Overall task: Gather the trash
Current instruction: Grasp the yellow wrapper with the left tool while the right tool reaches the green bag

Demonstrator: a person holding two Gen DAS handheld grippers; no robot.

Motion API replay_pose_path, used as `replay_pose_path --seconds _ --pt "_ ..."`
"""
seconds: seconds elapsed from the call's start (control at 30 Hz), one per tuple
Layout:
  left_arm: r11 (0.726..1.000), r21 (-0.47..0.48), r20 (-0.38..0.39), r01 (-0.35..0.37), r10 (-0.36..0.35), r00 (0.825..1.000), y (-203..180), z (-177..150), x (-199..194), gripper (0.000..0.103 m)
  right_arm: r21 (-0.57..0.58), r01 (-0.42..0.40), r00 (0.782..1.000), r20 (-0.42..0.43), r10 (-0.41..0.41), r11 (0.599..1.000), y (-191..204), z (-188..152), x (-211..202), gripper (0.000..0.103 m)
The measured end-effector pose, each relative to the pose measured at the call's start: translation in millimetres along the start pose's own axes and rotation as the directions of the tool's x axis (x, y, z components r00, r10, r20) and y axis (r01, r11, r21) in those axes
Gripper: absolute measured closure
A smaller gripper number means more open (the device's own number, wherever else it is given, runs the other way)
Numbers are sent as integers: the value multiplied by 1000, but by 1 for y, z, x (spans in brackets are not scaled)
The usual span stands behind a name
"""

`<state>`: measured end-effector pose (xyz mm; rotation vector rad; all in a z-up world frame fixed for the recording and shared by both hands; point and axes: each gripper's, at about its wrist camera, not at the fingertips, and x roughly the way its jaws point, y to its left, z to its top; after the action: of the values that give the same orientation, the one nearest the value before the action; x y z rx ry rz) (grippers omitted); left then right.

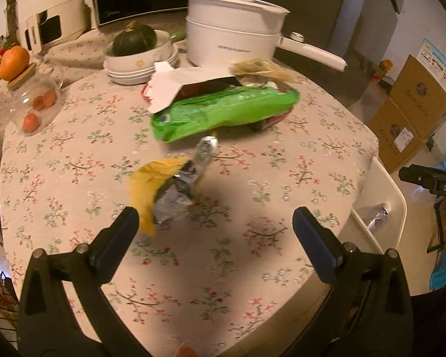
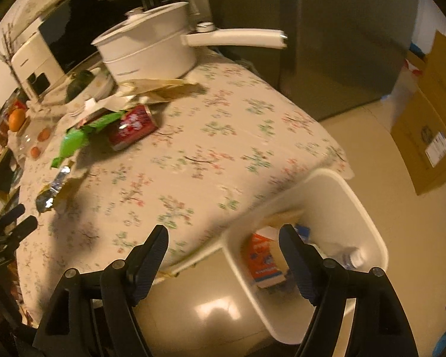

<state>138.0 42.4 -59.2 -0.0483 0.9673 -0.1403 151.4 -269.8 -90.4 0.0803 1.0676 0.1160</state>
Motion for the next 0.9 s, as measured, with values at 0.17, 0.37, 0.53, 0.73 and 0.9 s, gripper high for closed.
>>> replay_pose_path --seconds 0.17,0.37,0.53,0.73,0.9 --pt "997 -67 -30 27 -29 999 27 6 5 1 -13 -21 1000 -3 21 1000 22 9 9 24" --pt "985 -164 -83 56 -70 994 54 12 24 1 -49 -27 1000 -12 26 998 42 14 18 24" --pt "969 -231 -111 86 -114 987 62 14 38 26 -73 -14 1000 -21 12 997 47 14 23 24" --pt "964 -250 -163 86 -129 978 61 8 53 73 -59 -12 1000 -26 10 998 43 13 25 24" --pt "973 -195 -115 120 -144 983 53 11 36 78 -48 -19 1000 -22 18 999 42 12 23 24"
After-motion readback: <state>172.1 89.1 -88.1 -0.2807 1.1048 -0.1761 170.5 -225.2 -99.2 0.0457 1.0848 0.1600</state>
